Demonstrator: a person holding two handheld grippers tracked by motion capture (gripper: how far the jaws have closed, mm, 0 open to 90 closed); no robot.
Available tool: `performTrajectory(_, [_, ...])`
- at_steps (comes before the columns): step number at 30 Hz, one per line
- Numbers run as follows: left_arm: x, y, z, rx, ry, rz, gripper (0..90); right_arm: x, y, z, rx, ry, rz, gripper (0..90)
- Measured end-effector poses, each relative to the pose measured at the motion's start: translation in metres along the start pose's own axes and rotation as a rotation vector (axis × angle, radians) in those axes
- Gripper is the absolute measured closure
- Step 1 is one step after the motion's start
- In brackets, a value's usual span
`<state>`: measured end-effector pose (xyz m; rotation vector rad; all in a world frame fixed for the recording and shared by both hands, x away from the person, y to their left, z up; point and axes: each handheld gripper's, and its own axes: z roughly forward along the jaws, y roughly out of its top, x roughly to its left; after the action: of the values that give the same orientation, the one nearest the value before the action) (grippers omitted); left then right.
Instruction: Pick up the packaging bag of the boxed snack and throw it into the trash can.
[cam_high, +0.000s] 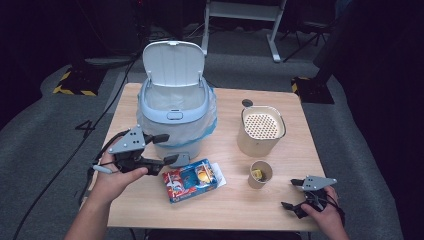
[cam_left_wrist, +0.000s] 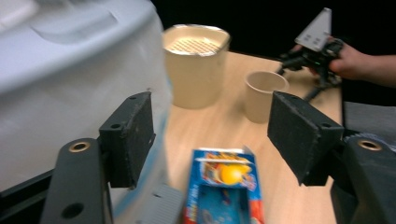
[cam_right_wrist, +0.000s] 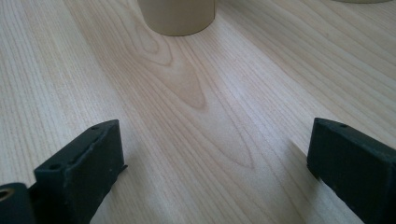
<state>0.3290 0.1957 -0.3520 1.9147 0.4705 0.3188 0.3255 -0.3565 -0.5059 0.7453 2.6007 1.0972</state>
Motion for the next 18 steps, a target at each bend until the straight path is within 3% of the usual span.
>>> performTrajectory(6, [0.001,-0.033,0.023,0.068,-0.024,-0.032,25.0,-0.001,0.001,0.000,0.002,0.011,-0.010,3.5])
performTrajectory(9, [0.004,-0.046,0.036,0.090,-0.066,-0.067,22.2,-0.001,0.001,0.000,0.002,0.011,-0.010,3.5])
performTrajectory(14, [0.009,-0.063,0.057,0.174,0.003,-0.067,24.3,-0.001,0.001,0.000,0.002,0.011,-0.011,3.5])
performTrajectory(18, [0.011,-0.074,0.072,0.217,0.006,-0.074,28.4,-0.001,0.001,0.000,0.002,0.011,-0.011,3.5])
